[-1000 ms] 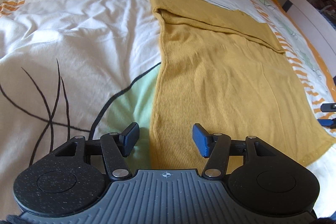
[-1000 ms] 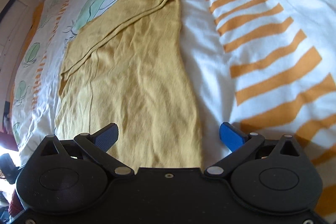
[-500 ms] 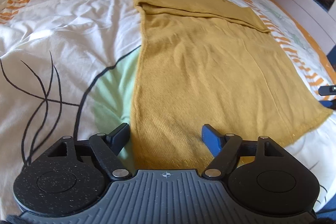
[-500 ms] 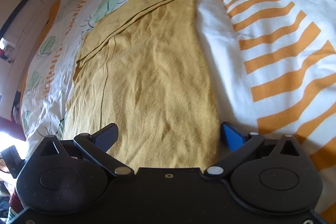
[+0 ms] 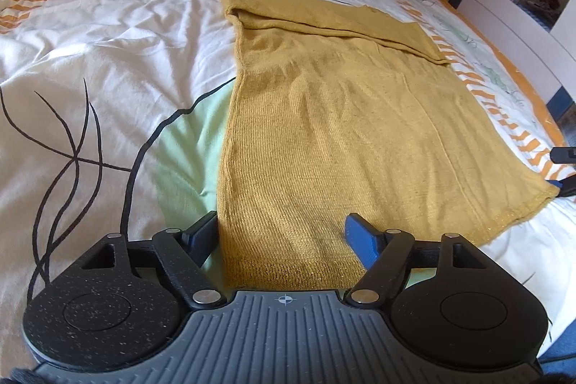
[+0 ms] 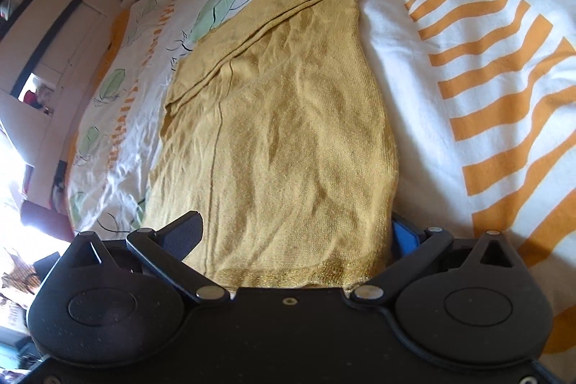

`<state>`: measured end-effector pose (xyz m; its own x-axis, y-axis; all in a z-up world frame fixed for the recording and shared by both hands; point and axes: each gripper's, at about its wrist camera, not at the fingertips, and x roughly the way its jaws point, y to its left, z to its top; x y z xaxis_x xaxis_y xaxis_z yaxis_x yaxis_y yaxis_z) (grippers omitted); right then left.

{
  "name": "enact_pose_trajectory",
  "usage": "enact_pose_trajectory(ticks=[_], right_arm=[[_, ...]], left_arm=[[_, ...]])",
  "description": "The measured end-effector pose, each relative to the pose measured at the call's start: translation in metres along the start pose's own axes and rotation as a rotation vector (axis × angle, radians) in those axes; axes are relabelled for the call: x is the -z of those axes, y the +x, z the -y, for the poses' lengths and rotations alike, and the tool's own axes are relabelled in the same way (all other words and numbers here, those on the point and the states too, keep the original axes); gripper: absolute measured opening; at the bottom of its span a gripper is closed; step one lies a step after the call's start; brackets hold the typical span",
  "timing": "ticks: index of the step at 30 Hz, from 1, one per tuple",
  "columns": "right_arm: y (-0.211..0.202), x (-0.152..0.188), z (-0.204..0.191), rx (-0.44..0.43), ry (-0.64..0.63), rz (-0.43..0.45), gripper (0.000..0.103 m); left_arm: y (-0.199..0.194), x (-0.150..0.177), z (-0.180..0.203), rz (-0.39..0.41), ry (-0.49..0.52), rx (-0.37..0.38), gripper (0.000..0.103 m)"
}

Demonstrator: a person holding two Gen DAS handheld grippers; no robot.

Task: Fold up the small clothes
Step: 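Open the right tool and move both tools toward the sweater hem, then grasp the sweater hem with the right tool while the left tool grasps it too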

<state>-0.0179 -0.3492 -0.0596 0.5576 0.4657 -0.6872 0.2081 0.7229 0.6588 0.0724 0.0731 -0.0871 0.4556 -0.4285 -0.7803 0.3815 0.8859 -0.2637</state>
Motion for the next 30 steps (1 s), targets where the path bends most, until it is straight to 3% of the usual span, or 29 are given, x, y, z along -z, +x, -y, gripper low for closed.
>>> enact_pose_trajectory(ticks=[8, 13, 16, 18, 19, 21, 23, 26, 30], right_arm=[[-0.003, 0.002, 0.001, 0.008, 0.005, -0.012, 0.091], [0.001, 0.004, -0.001, 0.066, -0.021, -0.013, 0.078], [0.002, 0.005, -0.001, 0.092, -0.024, -0.007, 0.067], [0.005, 0.007, 0.0, 0.103, -0.024, -0.013, 0.043], [0.007, 0.009, 0.002, 0.1, -0.018, -0.027, 0.015], [0.01, 0.011, 0.001, 0.115, -0.035, -0.036, 0.015], [0.011, 0.011, -0.002, 0.131, -0.049, -0.041, 0.015], [0.013, 0.011, -0.001, 0.144, -0.044, -0.055, 0.016], [0.014, 0.011, 0.0, 0.15, -0.046, -0.063, 0.016]], left_arm=[[-0.003, 0.0, -0.007, 0.009, -0.041, -0.004, 0.043], [-0.005, 0.001, -0.009, 0.014, -0.059, -0.004, 0.034], [-0.004, 0.0, -0.01, 0.006, -0.067, -0.005, 0.035], [-0.002, 0.0, -0.009, -0.001, -0.066, -0.009, 0.035], [-0.001, 0.0, -0.009, -0.005, -0.06, -0.011, 0.036], [0.001, -0.001, -0.006, -0.011, -0.043, -0.009, 0.041], [0.003, -0.001, -0.002, -0.018, -0.016, 0.005, 0.055], [0.006, 0.0, 0.005, -0.024, 0.027, 0.017, 0.068], [0.006, 0.003, 0.004, 0.003, 0.0, 0.018, 0.069]])
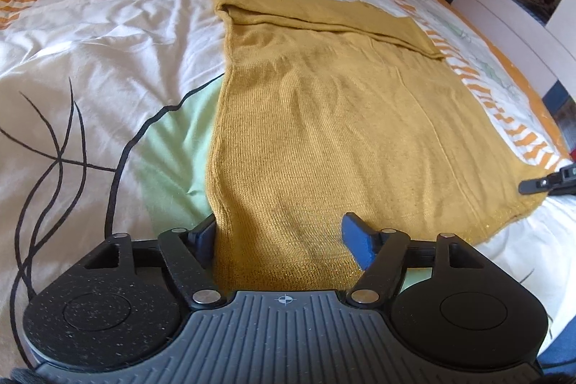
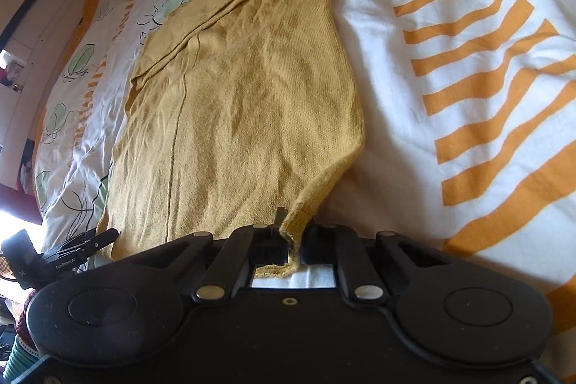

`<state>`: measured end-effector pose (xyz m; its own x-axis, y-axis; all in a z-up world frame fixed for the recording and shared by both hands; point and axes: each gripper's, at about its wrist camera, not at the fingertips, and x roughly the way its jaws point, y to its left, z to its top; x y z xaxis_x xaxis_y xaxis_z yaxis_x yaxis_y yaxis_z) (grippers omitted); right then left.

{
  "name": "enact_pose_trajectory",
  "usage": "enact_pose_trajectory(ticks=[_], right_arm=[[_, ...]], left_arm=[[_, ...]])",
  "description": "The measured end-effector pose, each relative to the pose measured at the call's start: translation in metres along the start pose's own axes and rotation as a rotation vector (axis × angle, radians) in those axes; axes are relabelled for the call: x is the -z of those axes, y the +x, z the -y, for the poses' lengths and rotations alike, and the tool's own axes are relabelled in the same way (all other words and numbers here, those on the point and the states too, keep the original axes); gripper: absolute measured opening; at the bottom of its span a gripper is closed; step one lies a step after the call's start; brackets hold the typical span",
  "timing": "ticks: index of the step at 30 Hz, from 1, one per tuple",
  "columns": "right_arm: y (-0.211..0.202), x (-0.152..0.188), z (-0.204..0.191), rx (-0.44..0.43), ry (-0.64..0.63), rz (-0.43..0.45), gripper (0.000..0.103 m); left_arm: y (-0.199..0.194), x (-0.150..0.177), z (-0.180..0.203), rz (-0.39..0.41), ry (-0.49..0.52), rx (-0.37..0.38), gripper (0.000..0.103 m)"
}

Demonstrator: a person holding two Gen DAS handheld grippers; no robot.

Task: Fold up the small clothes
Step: 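Grasp the sweater hem with the right tool while the left tool grasps it too, then lift the hem with both tools and fold it toward the collar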

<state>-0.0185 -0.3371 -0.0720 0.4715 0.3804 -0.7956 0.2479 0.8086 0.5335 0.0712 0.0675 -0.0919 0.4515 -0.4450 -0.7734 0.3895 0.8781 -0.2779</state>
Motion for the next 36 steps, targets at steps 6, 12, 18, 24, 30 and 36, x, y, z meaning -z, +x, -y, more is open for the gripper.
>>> enact_pose_trajectory(ticks=[6, 12, 18, 24, 30, 36], right_arm=[[0.001, 0.0, 0.0, 0.002, 0.004, -0.005, 0.016], [0.001, 0.0, 0.0, -0.002, 0.008, 0.0, 0.016], [-0.006, 0.001, -0.004, -0.002, -0.009, 0.032, 0.014], [-0.027, -0.005, -0.004, -0.103, 0.014, 0.138, 0.014], [-0.04, -0.032, -0.012, -0.17, 0.008, 0.267, 0.013], [-0.046, -0.077, -0.022, -0.213, -0.013, 0.381, 0.013]], left_arm=[[-0.004, 0.002, -0.009, 0.041, -0.061, 0.024, 0.067], [-0.015, 0.004, -0.009, 0.047, -0.087, -0.004, 0.034], [-0.022, 0.003, -0.021, 0.047, -0.187, 0.034, 0.004], [-0.041, -0.011, -0.02, 0.117, -0.243, 0.096, 0.004], [-0.054, -0.048, -0.015, 0.214, -0.257, 0.133, 0.004], [-0.048, -0.098, -0.026, 0.3, -0.297, 0.153, 0.004]])
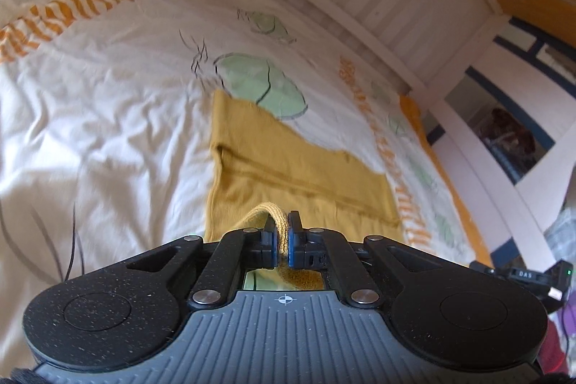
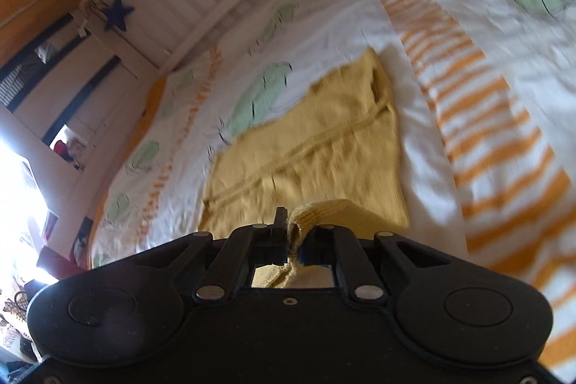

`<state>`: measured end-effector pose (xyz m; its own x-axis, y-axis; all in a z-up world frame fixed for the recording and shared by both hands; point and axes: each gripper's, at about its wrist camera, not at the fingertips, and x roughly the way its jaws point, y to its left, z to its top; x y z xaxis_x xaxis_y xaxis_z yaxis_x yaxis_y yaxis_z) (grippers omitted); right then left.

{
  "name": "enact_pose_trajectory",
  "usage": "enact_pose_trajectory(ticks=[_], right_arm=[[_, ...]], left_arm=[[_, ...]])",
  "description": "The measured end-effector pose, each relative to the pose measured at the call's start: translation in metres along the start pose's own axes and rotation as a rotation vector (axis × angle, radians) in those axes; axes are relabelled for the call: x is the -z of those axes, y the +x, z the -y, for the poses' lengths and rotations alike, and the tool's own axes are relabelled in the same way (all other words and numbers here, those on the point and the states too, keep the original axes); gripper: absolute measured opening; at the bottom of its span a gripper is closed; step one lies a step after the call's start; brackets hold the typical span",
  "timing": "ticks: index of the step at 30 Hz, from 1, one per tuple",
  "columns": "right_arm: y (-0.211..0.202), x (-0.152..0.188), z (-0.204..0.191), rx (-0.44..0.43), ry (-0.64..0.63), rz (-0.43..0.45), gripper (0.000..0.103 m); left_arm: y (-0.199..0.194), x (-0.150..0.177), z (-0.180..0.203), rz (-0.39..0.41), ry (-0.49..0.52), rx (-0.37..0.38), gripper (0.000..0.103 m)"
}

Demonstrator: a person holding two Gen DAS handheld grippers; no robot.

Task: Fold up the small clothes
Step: 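Lift the hem with both tools and fold it toward the collar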

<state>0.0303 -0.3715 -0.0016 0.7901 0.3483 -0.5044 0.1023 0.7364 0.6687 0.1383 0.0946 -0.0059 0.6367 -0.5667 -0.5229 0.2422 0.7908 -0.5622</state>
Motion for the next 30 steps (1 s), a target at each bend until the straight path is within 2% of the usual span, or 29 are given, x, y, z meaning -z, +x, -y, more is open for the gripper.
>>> enact_pose_trajectory(ticks=[8, 15, 21, 23, 28, 30], right_arm=[[0.054, -0.068, 0.001, 0.021, -0.027, 0.076, 0.013], [0.122, -0.111, 0.018, 0.072, -0.006, 0.082, 0.013], [0.176, -0.129, 0.043, 0.134, 0.04, 0.069, 0.014], [0.189, -0.13, 0.051, 0.153, 0.05, 0.07, 0.017], [0.205, -0.13, 0.063, 0.214, 0.035, 0.096, 0.021], [0.206, -0.129, 0.065, 0.228, 0.023, 0.113, 0.033]], left_arm=[[0.056, -0.069, 0.0, 0.094, -0.025, -0.011, 0.004], [0.125, -0.108, -0.008, 0.093, -0.024, -0.063, 0.004], [0.185, -0.118, -0.028, 0.042, -0.025, -0.141, 0.005], [0.2, -0.116, -0.037, 0.029, -0.04, -0.165, 0.006], [0.214, -0.116, -0.048, 0.076, -0.026, -0.248, 0.009], [0.213, -0.119, -0.05, 0.074, -0.014, -0.264, 0.013]])
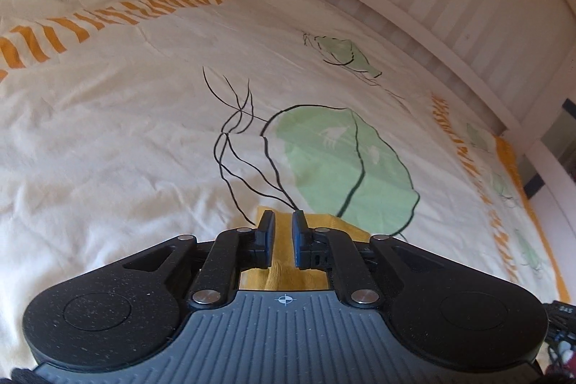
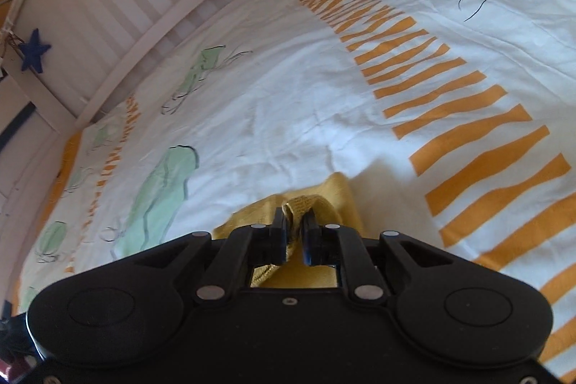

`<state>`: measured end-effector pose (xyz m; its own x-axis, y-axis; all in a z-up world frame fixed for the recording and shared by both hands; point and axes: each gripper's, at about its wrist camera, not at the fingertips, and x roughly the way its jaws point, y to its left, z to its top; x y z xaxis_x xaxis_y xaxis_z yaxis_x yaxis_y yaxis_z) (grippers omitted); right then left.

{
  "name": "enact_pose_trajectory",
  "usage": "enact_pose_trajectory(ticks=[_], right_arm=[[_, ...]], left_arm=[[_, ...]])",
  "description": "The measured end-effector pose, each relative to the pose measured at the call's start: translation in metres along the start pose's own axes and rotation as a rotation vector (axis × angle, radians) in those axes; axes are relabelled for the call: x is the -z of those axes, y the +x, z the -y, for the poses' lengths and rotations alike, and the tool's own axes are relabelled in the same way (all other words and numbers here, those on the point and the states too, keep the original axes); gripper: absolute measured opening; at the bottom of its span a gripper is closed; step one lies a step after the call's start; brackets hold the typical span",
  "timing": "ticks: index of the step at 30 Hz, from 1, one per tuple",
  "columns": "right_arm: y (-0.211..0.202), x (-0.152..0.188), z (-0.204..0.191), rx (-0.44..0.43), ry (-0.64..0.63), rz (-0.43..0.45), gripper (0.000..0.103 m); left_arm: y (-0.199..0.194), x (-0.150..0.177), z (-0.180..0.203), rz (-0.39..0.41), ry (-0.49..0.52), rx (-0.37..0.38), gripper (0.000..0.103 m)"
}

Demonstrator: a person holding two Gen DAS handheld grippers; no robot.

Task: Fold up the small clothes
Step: 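Lift the hem with both tools and fold it toward the collar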

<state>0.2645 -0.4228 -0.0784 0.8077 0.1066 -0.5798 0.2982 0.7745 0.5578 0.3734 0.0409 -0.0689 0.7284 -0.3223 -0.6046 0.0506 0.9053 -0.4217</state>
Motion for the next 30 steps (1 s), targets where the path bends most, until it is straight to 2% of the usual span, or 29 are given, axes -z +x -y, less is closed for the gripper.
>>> enact_pose_trajectory(ticks=[1, 2, 3, 8, 16, 23, 26, 30], right_arm=[[-0.003, 0.001, 0.0, 0.006, -0.009, 0.016, 0.047], [-0.007, 0.001, -0.001, 0.012, -0.023, 0.038, 0.057], [-0.011, 0.001, -0.004, 0.014, -0.043, 0.06, 0.059], [-0.034, 0.007, -0.026, 0.036, -0.188, 0.095, 0.059], [-0.041, 0.059, -0.076, 0.028, -0.463, -0.01, 0.061], [-0.02, 0.099, -0.098, 0.022, -0.596, -0.114, 0.061], [-0.009, 0.105, -0.101, 0.038, -0.622, -0.132, 0.062], [0.008, 0.097, -0.108, 0.054, -0.631, -0.128, 0.062]], left_arm=[[-0.002, -0.001, 0.0, 0.002, 0.003, -0.006, 0.023], [-0.008, -0.001, 0.002, 0.011, 0.012, -0.001, 0.025], [-0.013, -0.001, 0.006, 0.02, 0.03, 0.006, 0.026], [-0.042, 0.013, 0.032, 0.023, 0.191, 0.008, 0.03], [-0.049, 0.068, 0.061, -0.067, 0.426, 0.012, 0.031], [-0.025, 0.088, 0.052, -0.159, 0.468, -0.01, 0.031], [-0.018, 0.083, 0.054, -0.163, 0.477, -0.007, 0.031], [-0.001, 0.068, 0.059, -0.173, 0.476, -0.009, 0.031]])
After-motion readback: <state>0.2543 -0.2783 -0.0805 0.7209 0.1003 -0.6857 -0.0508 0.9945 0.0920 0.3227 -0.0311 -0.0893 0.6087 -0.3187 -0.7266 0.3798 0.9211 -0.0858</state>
